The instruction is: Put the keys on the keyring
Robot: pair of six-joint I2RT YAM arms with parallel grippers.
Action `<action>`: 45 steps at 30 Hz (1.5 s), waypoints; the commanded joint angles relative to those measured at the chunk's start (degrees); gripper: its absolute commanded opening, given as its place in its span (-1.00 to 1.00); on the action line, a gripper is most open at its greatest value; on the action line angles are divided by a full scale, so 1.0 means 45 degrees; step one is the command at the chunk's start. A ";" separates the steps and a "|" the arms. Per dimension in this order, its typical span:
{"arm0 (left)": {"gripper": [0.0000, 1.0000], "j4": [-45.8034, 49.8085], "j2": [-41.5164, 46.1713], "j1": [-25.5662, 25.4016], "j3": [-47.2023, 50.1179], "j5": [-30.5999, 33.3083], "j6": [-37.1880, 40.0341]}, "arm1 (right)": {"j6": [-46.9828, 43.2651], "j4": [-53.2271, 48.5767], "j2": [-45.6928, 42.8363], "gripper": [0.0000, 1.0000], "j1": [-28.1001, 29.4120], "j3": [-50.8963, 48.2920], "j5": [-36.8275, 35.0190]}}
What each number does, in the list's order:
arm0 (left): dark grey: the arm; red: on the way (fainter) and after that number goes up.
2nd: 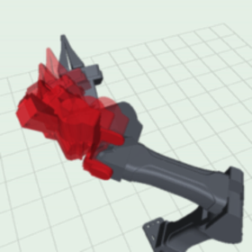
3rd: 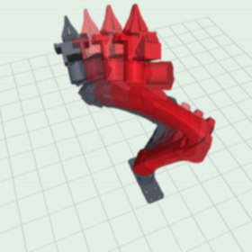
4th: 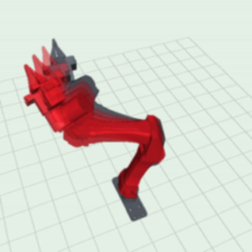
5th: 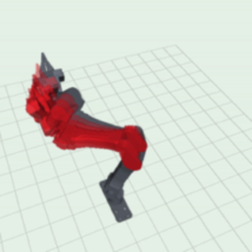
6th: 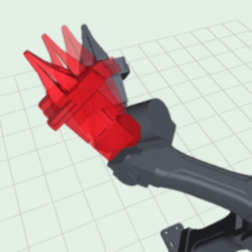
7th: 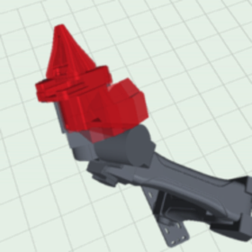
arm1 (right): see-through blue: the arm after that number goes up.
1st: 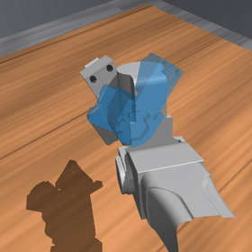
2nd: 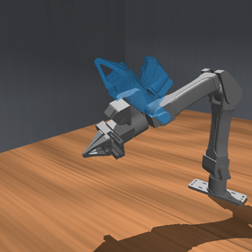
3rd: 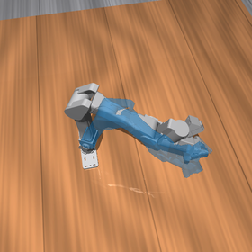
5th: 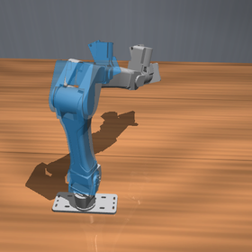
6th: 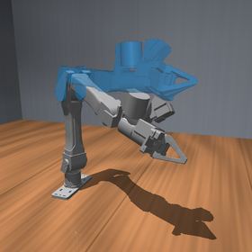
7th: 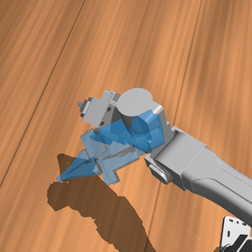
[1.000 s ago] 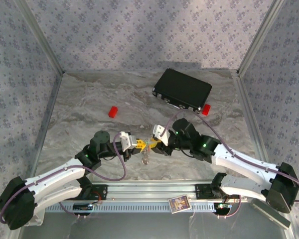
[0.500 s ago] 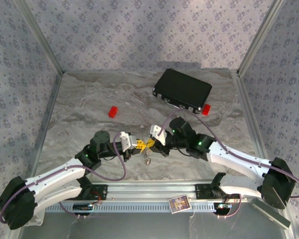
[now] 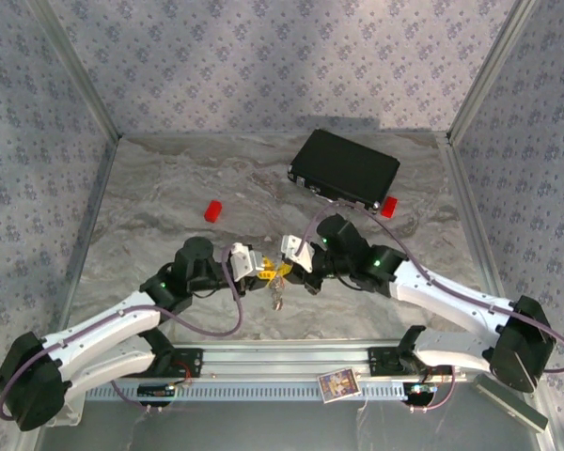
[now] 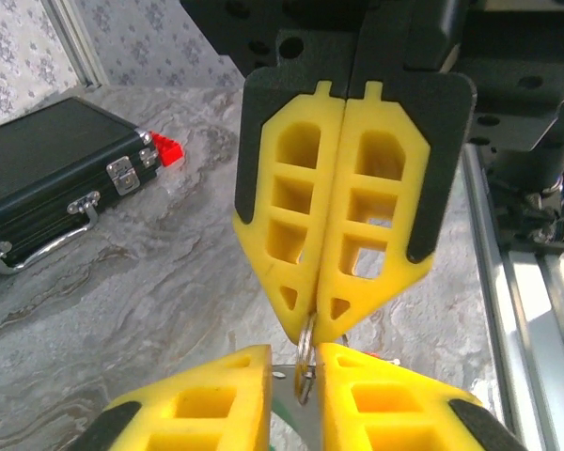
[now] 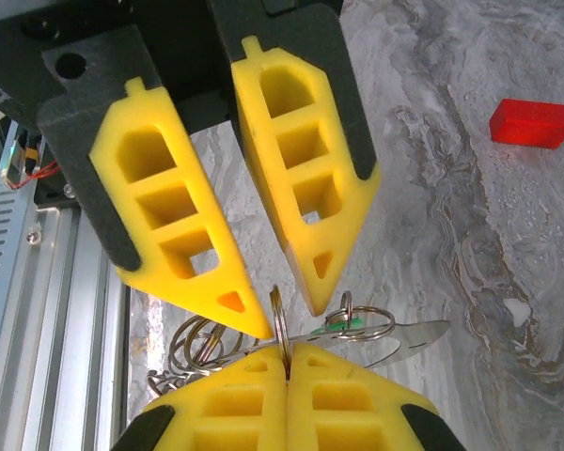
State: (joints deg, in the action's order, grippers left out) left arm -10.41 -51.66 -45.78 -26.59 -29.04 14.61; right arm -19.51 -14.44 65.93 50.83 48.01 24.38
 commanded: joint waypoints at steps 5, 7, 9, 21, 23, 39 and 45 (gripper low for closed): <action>-0.88 0.1650 -0.0434 -0.0060 -0.0927 -0.0097 0.1277 | -0.1690 -0.2556 0.0627 -1.00 0.0433 0.1698 -0.0760; -0.93 0.1660 -0.0465 -0.0046 -0.0947 -0.0226 0.1306 | -0.1729 -0.2384 0.0512 -1.00 0.0443 0.1661 -0.0654; -1.00 0.1667 -0.0453 -0.0048 -0.0935 -0.0411 0.1304 | -0.1703 -0.2156 0.0391 -1.00 0.0443 0.1556 -0.0522; -1.00 -0.2411 0.0131 -0.0043 0.0913 -0.0481 -0.0578 | 0.0800 0.1929 -0.1106 -0.39 -0.0386 -0.1219 0.0473; -1.00 -0.3041 0.0011 -0.0056 0.1013 -0.0481 -0.0789 | 0.1093 0.2227 -0.1040 -0.39 -0.0432 -0.1409 0.0509; -1.00 -0.3799 -0.0610 -0.0057 0.0975 -0.1084 -0.0864 | 0.1774 0.3451 -0.0804 -0.79 -0.0709 -0.1939 0.1206; -0.74 -0.2534 -0.0507 -0.0061 0.0543 -0.0791 -0.0462 | 0.1207 0.2554 -0.0750 -1.00 -0.0711 -0.1317 0.1205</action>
State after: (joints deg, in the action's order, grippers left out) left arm -23.31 -54.52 -45.78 -22.00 -31.05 11.22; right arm -12.73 -1.50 62.08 47.68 39.46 28.58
